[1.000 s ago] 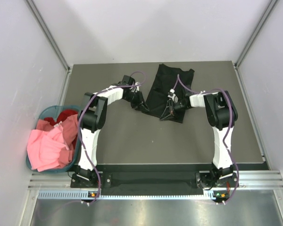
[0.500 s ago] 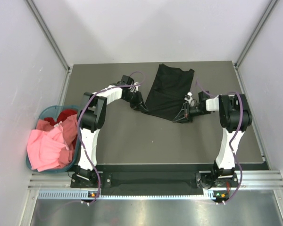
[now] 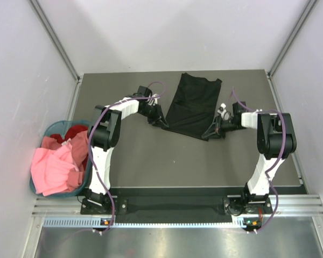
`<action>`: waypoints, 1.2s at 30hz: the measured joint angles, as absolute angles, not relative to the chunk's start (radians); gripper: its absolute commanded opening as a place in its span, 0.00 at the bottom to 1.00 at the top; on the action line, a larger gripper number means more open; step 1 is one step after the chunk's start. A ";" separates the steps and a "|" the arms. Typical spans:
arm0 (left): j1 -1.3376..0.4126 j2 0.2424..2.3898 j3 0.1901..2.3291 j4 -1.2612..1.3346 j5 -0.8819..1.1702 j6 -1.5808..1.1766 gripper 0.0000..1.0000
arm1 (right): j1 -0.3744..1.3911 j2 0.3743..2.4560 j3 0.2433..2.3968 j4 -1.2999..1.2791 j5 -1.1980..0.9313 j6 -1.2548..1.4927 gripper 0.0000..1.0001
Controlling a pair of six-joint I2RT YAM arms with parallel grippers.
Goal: Fold and stack the t-shirts
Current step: Fold the tshirt
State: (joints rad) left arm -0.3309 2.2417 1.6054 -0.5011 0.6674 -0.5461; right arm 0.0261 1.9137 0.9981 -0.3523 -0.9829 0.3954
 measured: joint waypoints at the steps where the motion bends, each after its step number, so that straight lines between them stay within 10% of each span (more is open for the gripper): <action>1: -0.331 2.240 1.604 -0.501 0.668 -0.546 0.22 | 0.033 1.912 1.032 -0.343 -0.978 0.411 0.04; 13: -0.329 2.232 1.593 -0.500 0.669 -0.546 0.22 | 0.231 2.173 1.522 0.006 -0.911 0.800 0.04; 36: -0.328 2.232 1.593 -0.500 0.672 -0.548 0.22 | 0.292 2.468 1.782 0.145 -0.653 0.977 0.03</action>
State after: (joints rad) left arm -0.3279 2.2322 1.5932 -0.5003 0.6724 -0.5480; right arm 0.2920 2.4676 1.7817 0.1452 -0.6533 0.9771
